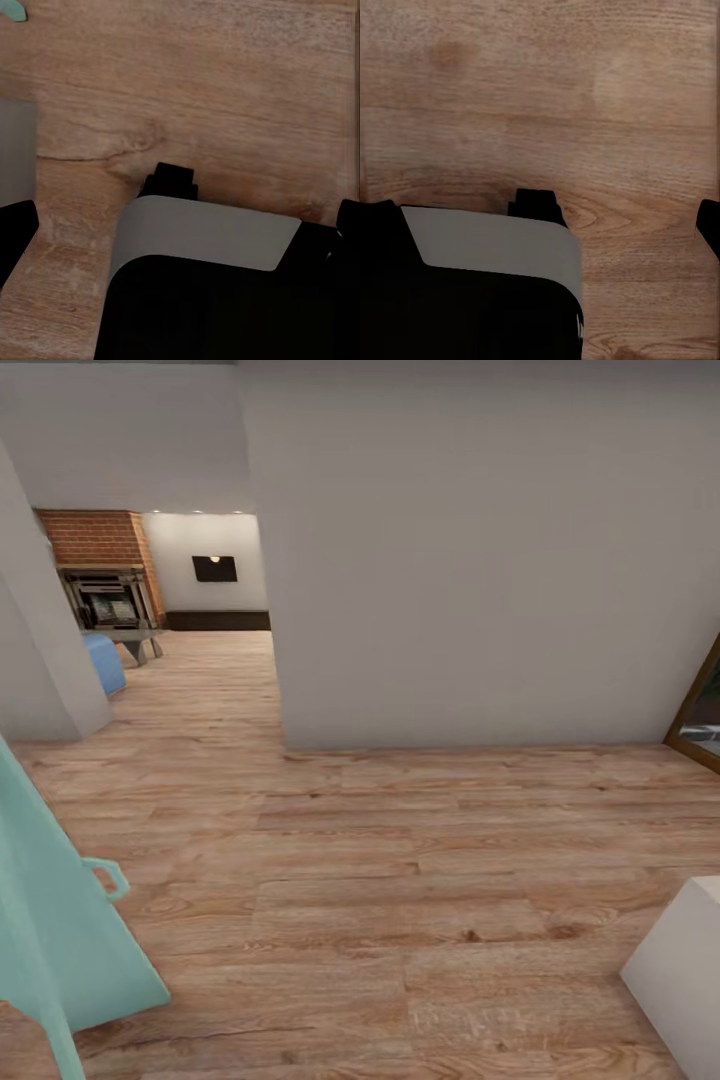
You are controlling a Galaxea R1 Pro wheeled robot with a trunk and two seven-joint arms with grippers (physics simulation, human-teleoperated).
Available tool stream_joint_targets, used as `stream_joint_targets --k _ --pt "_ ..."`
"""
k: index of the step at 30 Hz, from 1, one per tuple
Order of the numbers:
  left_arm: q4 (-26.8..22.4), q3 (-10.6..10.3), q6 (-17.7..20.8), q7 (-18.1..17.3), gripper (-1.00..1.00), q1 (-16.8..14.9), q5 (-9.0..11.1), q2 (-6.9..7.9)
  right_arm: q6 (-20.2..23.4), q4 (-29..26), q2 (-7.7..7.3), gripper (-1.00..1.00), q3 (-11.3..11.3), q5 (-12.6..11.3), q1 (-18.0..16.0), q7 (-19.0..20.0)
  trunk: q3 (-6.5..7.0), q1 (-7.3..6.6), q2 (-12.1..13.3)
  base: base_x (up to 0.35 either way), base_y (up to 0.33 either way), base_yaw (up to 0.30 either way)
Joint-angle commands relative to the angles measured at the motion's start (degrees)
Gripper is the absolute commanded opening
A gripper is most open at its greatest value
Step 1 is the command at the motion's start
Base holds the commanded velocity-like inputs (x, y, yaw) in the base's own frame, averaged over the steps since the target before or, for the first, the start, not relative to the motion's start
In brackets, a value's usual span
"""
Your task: Move the two storage containers from the living room to the garage. In the garage, place one container on the floor and stack the other container on top of it (either order is fine).
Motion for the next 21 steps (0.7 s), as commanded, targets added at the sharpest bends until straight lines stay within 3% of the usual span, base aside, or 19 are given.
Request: stream_joint_targets --k 1,21 --pt "0.00 -0.04 0.17 0.16 1.00 -0.06 0.35 -0.01 -0.30 0.18 0.05 1.00 0.48 -0.53 -0.06 -0.03 -0.05 0.03 -0.02 0.322 0.000 0.000" --pt "0.00 -0.04 0.17 0.16 1.00 -0.05 0.35 -0.01 -0.24 0.18 0.14 1.00 0.48 -0.54 -0.06 -0.03 -0.05 0.03 -0.02 0.322 0.000 0.000"
